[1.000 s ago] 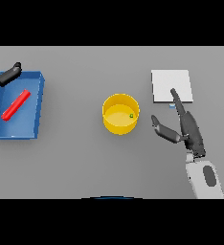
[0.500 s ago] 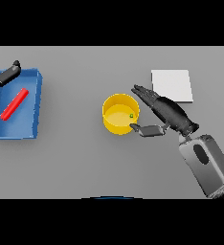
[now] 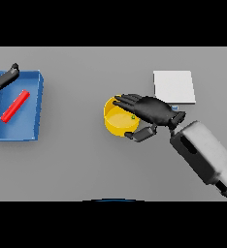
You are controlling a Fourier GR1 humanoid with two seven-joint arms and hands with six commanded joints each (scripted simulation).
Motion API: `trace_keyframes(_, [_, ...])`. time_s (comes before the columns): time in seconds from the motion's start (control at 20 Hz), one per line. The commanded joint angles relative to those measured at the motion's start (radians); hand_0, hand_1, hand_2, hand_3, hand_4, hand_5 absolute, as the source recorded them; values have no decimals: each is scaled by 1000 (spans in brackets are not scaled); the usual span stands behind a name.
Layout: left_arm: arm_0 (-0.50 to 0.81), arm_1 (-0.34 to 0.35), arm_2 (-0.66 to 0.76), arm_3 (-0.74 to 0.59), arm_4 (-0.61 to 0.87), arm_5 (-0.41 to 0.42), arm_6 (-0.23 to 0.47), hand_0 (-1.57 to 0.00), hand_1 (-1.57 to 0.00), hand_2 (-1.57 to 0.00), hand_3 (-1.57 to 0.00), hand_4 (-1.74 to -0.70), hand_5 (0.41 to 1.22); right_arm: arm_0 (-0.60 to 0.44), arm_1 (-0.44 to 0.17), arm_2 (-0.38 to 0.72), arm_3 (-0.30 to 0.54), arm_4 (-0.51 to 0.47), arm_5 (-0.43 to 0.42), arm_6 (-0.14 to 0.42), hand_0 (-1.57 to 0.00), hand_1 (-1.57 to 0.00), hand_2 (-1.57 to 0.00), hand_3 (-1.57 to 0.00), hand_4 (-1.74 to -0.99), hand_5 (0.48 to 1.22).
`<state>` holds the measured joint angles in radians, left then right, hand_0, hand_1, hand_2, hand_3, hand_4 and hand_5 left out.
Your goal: Pick up the red beaker and tilt it to pour out 1 green nut into yellow bowl. Pick up the yellow bowl and place it on the metallic measuring scale.
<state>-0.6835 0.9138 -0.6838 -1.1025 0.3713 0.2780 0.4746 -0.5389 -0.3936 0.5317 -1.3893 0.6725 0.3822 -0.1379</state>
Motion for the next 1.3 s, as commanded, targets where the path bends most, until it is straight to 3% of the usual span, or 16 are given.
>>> trace_keyframes(0.0, [-6, -9, 3, 0, 3, 2, -9, 1, 1, 1, 1, -773, 721, -3, -7, 12, 13, 10, 6, -15, 1, 1, 1, 1, -1212, 645])
trace_keyframes(0.3, [-4, -13, 12, 19, 9, 2, -27, 1, 1, 1, 1, -795, 728, -58, 2, 66, 108, 46, 26, -76, 1, 1, 1, 1, -1234, 660])
trace_keyframes(0.7, [-10, -15, 12, 14, 9, 6, -14, 1, 1, 1, 1, -795, 723, -102, 28, 110, 201, 76, 51, -80, 1, 1, 1, 1, -1277, 696])
trace_keyframes(1.0, [3, 7, 8, -30, 11, 13, 2, 1, 1, 1, 1, -793, 729, -108, 42, 124, 253, 81, 32, -133, 1, 1, -15, -42, -1289, 721])
trace_keyframes(1.15, [-5, -2, 0, -33, 4, 20, 19, 1, 1, 1, 1, -793, 732, -106, 60, 109, 249, 65, 46, -93, 1, -14, -84, -121, -1333, 800])
trace_keyframes(1.25, [-3, -9, 4, -18, 9, 18, 14, 1, 1, 1, 1, -796, 730, -108, 54, 115, 260, 68, 47, -112, -173, -145, -204, -243, -1396, 875])
